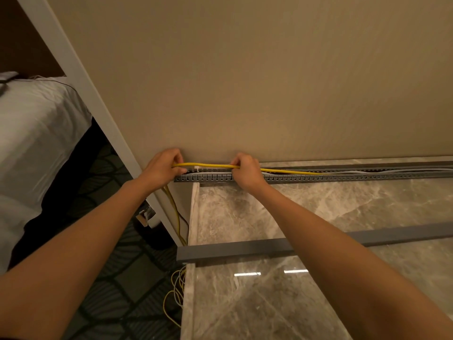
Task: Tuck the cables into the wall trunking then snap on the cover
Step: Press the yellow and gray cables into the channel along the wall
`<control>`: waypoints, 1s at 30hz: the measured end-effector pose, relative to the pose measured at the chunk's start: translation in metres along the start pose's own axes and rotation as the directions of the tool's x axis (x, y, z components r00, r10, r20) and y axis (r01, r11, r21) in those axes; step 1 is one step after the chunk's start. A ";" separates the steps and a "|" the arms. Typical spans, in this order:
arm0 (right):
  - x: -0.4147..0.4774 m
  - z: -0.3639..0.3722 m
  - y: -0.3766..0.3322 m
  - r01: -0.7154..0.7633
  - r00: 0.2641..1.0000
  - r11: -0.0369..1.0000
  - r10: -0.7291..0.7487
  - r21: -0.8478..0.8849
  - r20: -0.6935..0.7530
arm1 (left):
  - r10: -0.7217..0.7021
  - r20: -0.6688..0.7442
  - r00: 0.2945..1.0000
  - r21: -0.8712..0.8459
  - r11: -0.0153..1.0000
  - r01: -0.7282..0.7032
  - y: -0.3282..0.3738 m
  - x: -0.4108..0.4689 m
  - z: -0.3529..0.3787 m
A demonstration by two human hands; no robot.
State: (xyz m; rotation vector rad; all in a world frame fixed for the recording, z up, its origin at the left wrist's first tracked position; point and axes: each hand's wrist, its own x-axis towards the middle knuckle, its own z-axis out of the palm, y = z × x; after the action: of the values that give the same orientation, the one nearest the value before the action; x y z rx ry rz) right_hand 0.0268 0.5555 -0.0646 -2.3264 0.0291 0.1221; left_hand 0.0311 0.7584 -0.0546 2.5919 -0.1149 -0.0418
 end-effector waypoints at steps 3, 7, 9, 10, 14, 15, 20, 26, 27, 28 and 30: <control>-0.003 -0.002 0.008 0.038 0.998 0.997 -0.041 0.070 0.042 | 0.108 -0.015 0.994 0.052 0.993 -0.107 0.000 -0.006 0.000; -0.003 -0.004 0.011 0.046 0.998 0.988 -0.054 0.148 0.046 | 0.196 -0.051 0.979 0.176 0.967 -0.184 0.000 -0.014 0.002; -0.003 -0.003 0.012 0.051 0.998 0.985 -0.056 0.164 0.023 | 0.229 -0.053 0.972 0.263 0.942 -0.208 0.002 -0.017 0.004; -0.004 -0.003 0.013 0.052 0.998 0.984 -0.055 0.169 0.014 | 0.238 -0.057 0.970 0.292 0.933 -0.211 0.002 -0.018 0.005; -0.001 -0.004 0.013 0.049 0.999 0.980 -0.048 0.195 -0.010 | 0.342 -0.002 0.940 0.433 0.847 -0.307 0.009 -0.025 0.006; 0.001 -0.003 0.014 0.048 0.999 0.980 -0.046 0.192 -0.015 | 0.368 0.009 0.930 0.469 0.819 -0.329 0.010 -0.024 0.007; 0.000 0.000 0.014 0.077 0.997 0.988 -0.074 0.136 -0.027 | 0.377 0.124 0.918 0.591 0.715 -0.374 0.021 -0.023 0.004; -0.009 -0.015 0.024 0.154 0.972 0.988 -0.149 -0.013 0.183 | 0.292 0.239 0.926 0.675 0.635 -0.375 0.042 -0.026 0.012; -0.009 -0.018 0.026 0.180 0.961 0.980 -0.156 -0.089 0.229 | 0.287 0.223 0.931 0.655 0.663 -0.362 0.046 -0.024 0.012; -0.010 -0.021 0.027 0.207 0.950 0.966 -0.161 -0.153 0.268 | 0.255 0.214 0.943 0.642 0.690 -0.333 0.046 -0.021 0.014; -0.012 -0.025 0.026 0.231 0.939 0.955 -0.169 -0.185 0.300 | 0.162 0.257 0.953 0.643 0.708 -0.293 0.048 -0.016 0.013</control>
State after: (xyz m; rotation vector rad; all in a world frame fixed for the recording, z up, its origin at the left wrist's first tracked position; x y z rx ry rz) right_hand 0.0155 0.5191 -0.0652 -2.4922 -0.3835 0.3675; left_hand 0.0109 0.7122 -0.0404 3.2798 -0.6333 -0.1780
